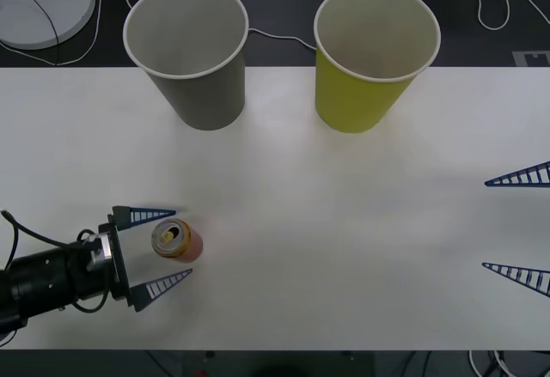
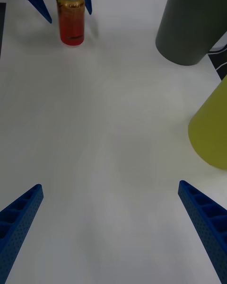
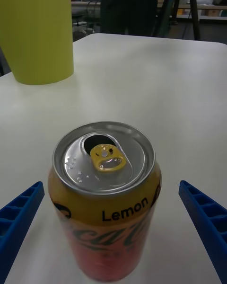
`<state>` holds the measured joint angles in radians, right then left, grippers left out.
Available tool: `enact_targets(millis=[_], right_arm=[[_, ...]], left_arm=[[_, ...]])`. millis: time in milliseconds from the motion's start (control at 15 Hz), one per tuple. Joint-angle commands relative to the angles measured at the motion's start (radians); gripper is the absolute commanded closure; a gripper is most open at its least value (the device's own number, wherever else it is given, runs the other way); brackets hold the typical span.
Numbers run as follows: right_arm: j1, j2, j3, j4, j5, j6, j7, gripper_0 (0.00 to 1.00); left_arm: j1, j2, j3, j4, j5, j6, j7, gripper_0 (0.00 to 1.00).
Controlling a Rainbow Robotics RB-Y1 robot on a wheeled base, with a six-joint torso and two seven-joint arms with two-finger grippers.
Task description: Put the can into the green bin and the plastic bottle into the gray bin
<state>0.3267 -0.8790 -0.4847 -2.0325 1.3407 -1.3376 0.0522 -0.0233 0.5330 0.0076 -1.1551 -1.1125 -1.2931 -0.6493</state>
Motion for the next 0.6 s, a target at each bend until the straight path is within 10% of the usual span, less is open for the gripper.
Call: enact_targets(millis=[67, 600], right_arm=[[0.0, 0.0, 0.0, 0.0, 0.0, 0.0, 0.0, 0.0], [0.0, 0.0, 0.0, 0.0, 0.0, 0.0, 0.0, 0.0]], left_arm=[[-0.013, -0.03, -0.002, 0.0, -0.023, 0.011, 0.004, 0.0], [-0.043, -0.077, 0.002, 0.0, -0.059, 0.021, 0.036, 0.0]])
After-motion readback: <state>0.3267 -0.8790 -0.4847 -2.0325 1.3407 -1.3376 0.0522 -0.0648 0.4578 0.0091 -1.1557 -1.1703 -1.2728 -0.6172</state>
